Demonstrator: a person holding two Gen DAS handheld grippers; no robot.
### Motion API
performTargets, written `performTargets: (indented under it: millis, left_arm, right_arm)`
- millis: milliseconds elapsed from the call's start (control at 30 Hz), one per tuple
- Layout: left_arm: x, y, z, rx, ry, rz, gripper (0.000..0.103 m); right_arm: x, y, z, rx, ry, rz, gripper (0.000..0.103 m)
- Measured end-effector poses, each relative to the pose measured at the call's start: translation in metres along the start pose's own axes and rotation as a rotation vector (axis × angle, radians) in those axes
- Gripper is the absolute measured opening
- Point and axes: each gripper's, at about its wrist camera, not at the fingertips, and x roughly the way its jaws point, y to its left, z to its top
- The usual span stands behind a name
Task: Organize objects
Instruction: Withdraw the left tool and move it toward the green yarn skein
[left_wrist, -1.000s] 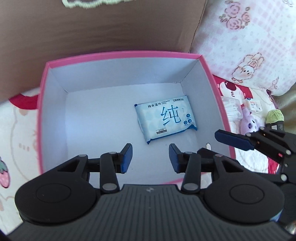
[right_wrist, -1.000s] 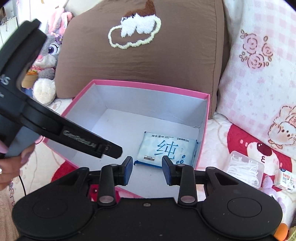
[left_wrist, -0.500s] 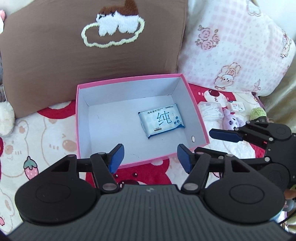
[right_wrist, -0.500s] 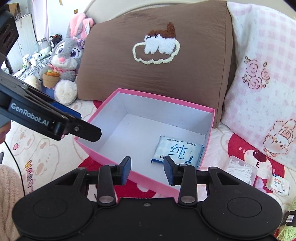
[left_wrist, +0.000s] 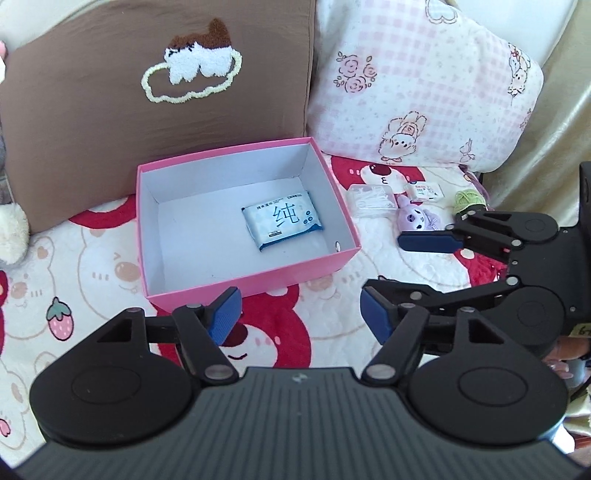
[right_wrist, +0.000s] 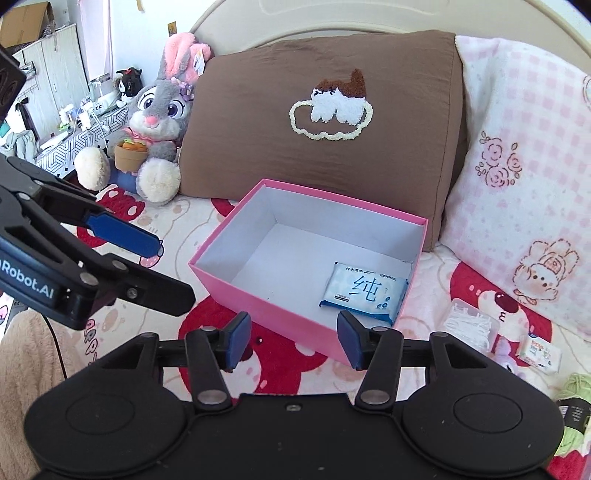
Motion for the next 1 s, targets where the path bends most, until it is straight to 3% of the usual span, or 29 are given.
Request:
performTargets:
  millis: [100,233,400,533,800,1000]
  left_arm:
    - [-0.007,-0.006,-0.009,0.014,-0.01,0.021,0.083]
    - [-0.009,-0.014,-0.021,0.03,0.002,0.029,0.084]
    - [-0.008,-0.025,-0.036,0.026,0.013,0.008,0.093]
    - [0.0,-0.038,-0.045,0.051,0.03,-0.012,0.1]
    - [0.019,-0.072,-0.062,0.096,0.12,-0.052,0.1]
    - [0.02,-0.1,-0.063,0.145,0.125,-0.079,0.1]
  right_arm:
    - [-0.014,0.003,-0.006,-0.014,0.001,0.011,0.065]
    - [-0.03,0.005,-0.015,-0.031,-0.001,0.003,0.071]
    - [-0.047,0.003,-0.03,-0.042,0.013,-0.013,0.091]
    - [-0.061,-0.001,-0.043,-0.059,0.027,-0.041,0.091]
    - [-0.088,-0.014,-0.071,-0.084,0.021,-0.053,0.091]
    - [-0.102,-0.022,-0.086,-0.097,0.015,-0.058,0.091]
